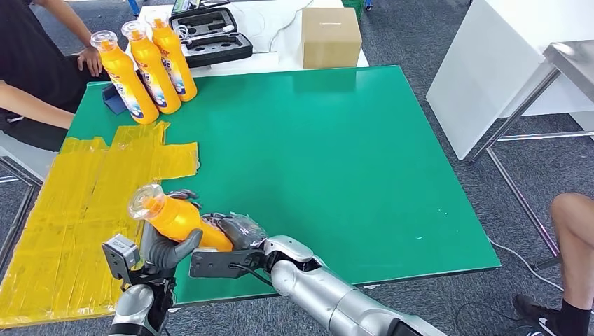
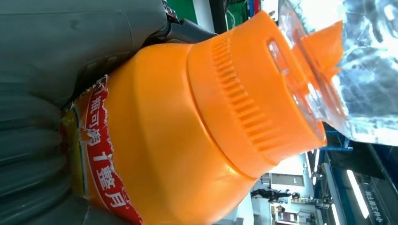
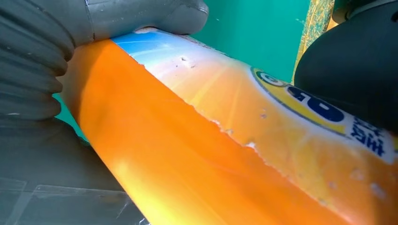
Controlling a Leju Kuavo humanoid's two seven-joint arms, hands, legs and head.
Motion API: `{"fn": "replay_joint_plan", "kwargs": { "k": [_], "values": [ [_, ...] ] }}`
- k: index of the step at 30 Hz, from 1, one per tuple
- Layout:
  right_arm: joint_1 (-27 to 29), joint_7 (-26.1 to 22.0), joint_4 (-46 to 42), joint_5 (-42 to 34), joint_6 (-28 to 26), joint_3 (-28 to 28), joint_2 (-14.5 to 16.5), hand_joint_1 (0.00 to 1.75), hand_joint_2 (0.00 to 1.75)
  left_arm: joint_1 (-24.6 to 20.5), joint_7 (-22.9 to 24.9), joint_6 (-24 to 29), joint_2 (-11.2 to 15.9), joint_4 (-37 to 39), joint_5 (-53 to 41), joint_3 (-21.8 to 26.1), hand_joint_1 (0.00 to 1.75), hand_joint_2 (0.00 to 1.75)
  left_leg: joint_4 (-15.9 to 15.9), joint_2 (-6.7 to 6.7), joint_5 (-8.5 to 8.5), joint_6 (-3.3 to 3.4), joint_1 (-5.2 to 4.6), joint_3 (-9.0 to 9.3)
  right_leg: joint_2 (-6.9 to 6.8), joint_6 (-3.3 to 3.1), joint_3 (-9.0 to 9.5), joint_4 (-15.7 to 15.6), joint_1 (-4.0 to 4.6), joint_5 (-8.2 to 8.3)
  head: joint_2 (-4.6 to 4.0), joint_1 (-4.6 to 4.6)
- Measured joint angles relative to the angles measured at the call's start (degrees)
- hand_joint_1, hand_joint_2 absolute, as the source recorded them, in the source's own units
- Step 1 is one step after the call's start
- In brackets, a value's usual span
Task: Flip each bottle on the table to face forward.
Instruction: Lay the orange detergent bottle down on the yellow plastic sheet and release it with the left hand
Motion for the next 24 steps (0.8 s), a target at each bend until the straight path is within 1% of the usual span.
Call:
{"fn": "replay_joint_plan", "kwargs": {
  "k": [5, 10, 11, 14, 15, 18, 20, 24],
  "values": [
    [0.2, 0.0, 0.3, 0.9, -0.1, 0.0, 0.0, 1.75, 1.75, -0.1, -0.2, -4.2, 0.9, 1.4, 3.0, 0.0, 1.75, 1.75, 0.0, 0.0, 0.0, 0.0, 0.0, 0.01, 0.0, 0.0, -0.01, 0.0, 0.0, 0.0, 0.0, -0.02],
    [0.3, -0.5, 1.0, 1.8, -0.6, -0.2, 0.0, 1.75, 1.75, -0.4, -0.6, -7.2, 1.9, 2.8, 5.1, 0.0, 1.75, 1.75, 0.0, 0.0, 0.0, 0.0, 0.0, 0.01, 0.0, 0.0, -0.01, 0.0, 0.0, 0.0, 0.0, -0.03],
    [0.3, -0.6, 1.1, 2.1, -0.9, -0.3, 0.0, 1.56, 1.75, -0.4, -0.6, -7.6, 2.0, 3.0, 5.4, 0.0, 1.75, 1.75, 0.0, 0.0, 0.0, 0.0, 0.0, 0.0, 0.0, 0.0, -0.01, 0.0, 0.0, 0.0, 0.0, -0.02],
    [0.6, -0.9, 1.3, 3.4, -2.9, -1.3, 0.0, 0.25, 1.75, -0.8, -0.5, -8.1, 2.3, 3.3, 5.9, -0.2, 1.75, 1.75, 0.0, -0.02, 0.0, 0.0, 0.0, 0.0, 0.0, 0.0, 0.0, 0.0, 0.0, 0.0, 0.0, -0.02],
    [0.7, -0.9, 1.2, 4.1, -4.0, -1.7, 0.0, 0.0, 1.31, -1.0, -0.4, -7.9, 2.3, 3.3, 5.7, -0.2, 1.75, 1.75, 0.0, -0.02, 0.0, 0.0, 0.0, 0.0, 0.0, 0.0, 0.0, 0.0, 0.0, 0.0, 0.0, -0.03],
    [1.5, -0.7, -0.5, 7.1, -6.3, -3.9, -0.5, 0.0, 0.0, -1.2, 0.6, -6.5, 2.3, 2.8, 4.3, -0.7, 1.75, 1.75, 0.0, -0.05, 0.0, 0.0, -0.01, -0.01, -0.01, 0.01, 0.01, 0.0, 0.0, 0.0, 0.0, -0.01],
    [2.0, -0.3, -2.3, 8.6, -6.3, -5.8, -1.1, 0.0, 0.0, -1.3, 1.1, -4.9, 2.2, 2.0, 2.3, -1.3, 1.75, 1.75, 0.0, -0.06, 0.0, 0.0, -0.01, -0.02, -0.01, 0.01, 0.01, 0.0, 0.0, 0.01, 0.0, 0.0],
    [3.6, 0.6, -7.6, 10.3, -6.1, -10.4, -2.7, 0.0, 0.0, -1.3, 2.1, 1.1, 2.3, -0.8, -4.8, -1.9, 1.75, 1.75, 0.0, -0.06, 0.0, 0.0, -0.01, -0.03, -0.01, 0.01, 0.01, 0.0, 0.0, 0.01, 0.0, -0.01]
  ]
}}
